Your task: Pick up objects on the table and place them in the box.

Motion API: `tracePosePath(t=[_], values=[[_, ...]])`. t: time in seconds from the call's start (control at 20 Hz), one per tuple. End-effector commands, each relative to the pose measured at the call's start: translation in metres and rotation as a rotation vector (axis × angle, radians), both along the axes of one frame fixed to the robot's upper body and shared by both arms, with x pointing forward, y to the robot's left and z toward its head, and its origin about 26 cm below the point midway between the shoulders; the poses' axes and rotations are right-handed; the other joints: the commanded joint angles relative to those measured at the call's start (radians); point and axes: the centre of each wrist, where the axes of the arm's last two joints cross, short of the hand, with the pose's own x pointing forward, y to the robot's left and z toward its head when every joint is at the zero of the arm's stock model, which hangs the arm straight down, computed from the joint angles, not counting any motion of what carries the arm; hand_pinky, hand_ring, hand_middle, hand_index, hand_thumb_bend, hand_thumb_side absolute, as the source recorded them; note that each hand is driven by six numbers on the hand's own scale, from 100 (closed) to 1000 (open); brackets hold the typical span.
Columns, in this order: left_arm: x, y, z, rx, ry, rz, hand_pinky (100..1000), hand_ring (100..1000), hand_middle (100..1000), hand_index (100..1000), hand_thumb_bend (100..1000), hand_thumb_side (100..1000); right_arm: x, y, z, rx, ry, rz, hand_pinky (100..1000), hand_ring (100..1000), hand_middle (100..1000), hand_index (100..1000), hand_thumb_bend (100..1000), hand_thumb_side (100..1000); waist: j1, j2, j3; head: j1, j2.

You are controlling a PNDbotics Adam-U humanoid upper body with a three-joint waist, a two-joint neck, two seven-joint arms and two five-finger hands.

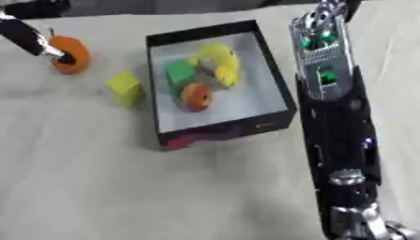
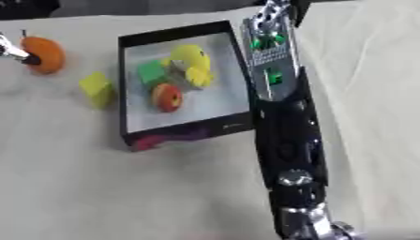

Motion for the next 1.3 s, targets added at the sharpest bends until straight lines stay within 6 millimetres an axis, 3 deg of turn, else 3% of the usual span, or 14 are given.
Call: tracePosePath(t=[0.05, 0.65, 1.0, 1.05, 1.3], values=[[0.000, 0.015, 0.006, -0.002, -0.030, 0.062, 829, 842, 815, 893, 730, 472, -0.001, 0.000, 0.013, -0.002, -0.036, 0.001, 901, 777, 791, 886, 100, 596, -0.011, 0.001, -0.004, 0.011, 0.005], [0.011, 0.034, -0.023, -0.027, -0.053, 0.216, 829, 841, 817, 891, 694, 479, 0.001, 0.003, 0.021, 0.008, -0.045, 0.015, 901, 776, 789, 886, 100, 596, -0.013, 0.029, -0.031, 0.066, -0.007], [0.015, 0.038, -0.032, -0.025, -0.112, 0.276, 814, 824, 800, 834, 496, 439, 0.002, 0.004, 0.024, 0.016, -0.047, 0.021, 902, 775, 788, 886, 100, 595, -0.017, 0.038, -0.037, 0.078, -0.022], [0.015, 0.038, -0.034, -0.029, -0.115, 0.276, 806, 812, 781, 800, 379, 390, 0.002, 0.004, 0.024, 0.017, -0.047, 0.020, 902, 775, 788, 886, 100, 596, -0.017, 0.039, -0.037, 0.077, -0.023], [0.017, 0.033, -0.032, -0.055, -0.113, 0.251, 802, 801, 767, 777, 210, 265, 0.004, 0.002, 0.022, 0.024, -0.038, 0.013, 902, 774, 788, 886, 100, 598, -0.018, 0.036, -0.030, 0.073, -0.014]])
